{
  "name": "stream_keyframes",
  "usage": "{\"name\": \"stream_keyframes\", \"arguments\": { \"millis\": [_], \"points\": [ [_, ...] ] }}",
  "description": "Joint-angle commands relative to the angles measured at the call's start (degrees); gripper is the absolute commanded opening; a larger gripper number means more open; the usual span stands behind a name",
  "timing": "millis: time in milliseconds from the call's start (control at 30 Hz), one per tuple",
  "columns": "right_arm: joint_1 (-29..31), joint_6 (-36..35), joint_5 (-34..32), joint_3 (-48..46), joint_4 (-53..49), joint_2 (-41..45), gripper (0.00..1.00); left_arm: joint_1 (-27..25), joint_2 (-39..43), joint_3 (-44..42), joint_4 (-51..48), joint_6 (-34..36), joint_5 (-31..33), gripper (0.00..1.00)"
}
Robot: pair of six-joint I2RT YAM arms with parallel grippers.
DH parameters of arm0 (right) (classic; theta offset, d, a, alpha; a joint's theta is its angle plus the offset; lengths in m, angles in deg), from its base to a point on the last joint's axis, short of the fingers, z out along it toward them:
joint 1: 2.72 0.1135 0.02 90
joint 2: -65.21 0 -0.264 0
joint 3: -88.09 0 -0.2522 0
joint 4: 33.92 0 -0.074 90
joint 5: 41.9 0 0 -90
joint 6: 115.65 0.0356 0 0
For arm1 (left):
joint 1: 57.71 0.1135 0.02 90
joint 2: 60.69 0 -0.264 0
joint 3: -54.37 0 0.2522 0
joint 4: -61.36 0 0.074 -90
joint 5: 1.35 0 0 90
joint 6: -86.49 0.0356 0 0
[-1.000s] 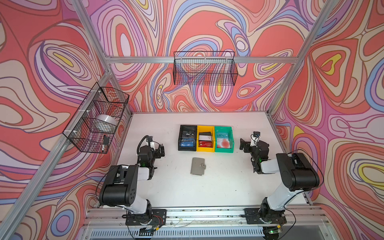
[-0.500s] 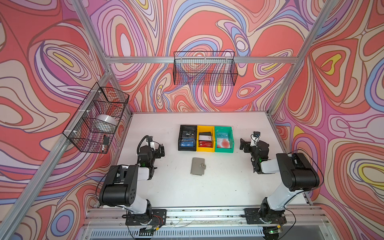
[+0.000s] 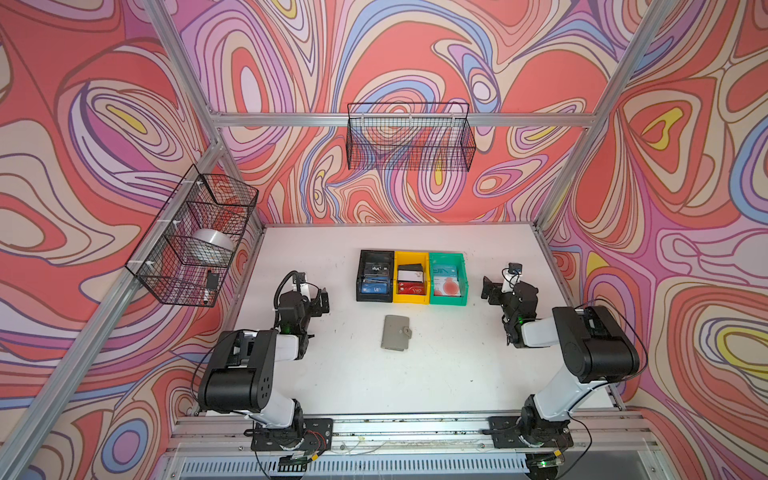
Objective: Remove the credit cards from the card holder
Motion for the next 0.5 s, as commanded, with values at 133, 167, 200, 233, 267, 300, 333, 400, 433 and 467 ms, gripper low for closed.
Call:
{"name": "stream_keyframes", "arguments": {
  "millis": [133, 167, 200, 233, 267, 300, 333, 400, 433, 467],
  "points": [
    [2.73, 0.25, -3.98, 5.57, -18.74, 18.12, 0.91, -0.2, 11.42, 4.65, -15.76, 1.84, -3.75, 1.0],
    [3.18, 0.37, -2.69, 8.5, -24.56, 20.13, 0.89, -0.17, 13.48, 5.88, -19.25, 1.07, -4.53, 1.0],
    [3.89, 0.33, -1.27, 11.52, -30.64, 21.45, 0.88, -0.2, 15.38, 7.13, -22.26, -0.06, -5.78, 1.0],
    [4.68, 0.41, -0.33, 14.19, -35.3, 22.23, 0.87, -0.2, 16.76, 7.95, -24.63, -1.12, -7.19, 1.0],
    [5.64, 0.61, 1.18, 17.21, -41.57, 22.76, 0.86, -0.2, 17.96, 9.07, -26.58, -2.91, -8.79, 1.0],
    [7.16, 1.04, 2.61, 20.0, -47.12, 22.82, 0.85, -0.2, 18.93, 10.71, -28.44, -5.46, -10.67, 1.0],
    [8.4, 1.74, 3.85, 22.07, -51.39, 22.58, 0.84, -0.2, 19.59, 11.19, -29.93, -7.87, -12.14, 1.0],
    [11.91, 3.11, 7.61, 25.53, -59.08, 21.58, 0.78, -0.42, 20.6, 11.32, -31.74, -13.15, -15.72, 1.0],
    [13.72, 3.96, 8.82, 26.33, -61.53, 21.24, 0.78, -0.71, 20.88, 11.12, -32.27, -14.85, -16.88, 1.0],
    [16.01, 4.92, 10.47, 26.67, -63.12, 20.72, 0.76, -1.13, 21.29, 10.59, -33.14, -16.76, -17.7, 1.0]
  ]
}}
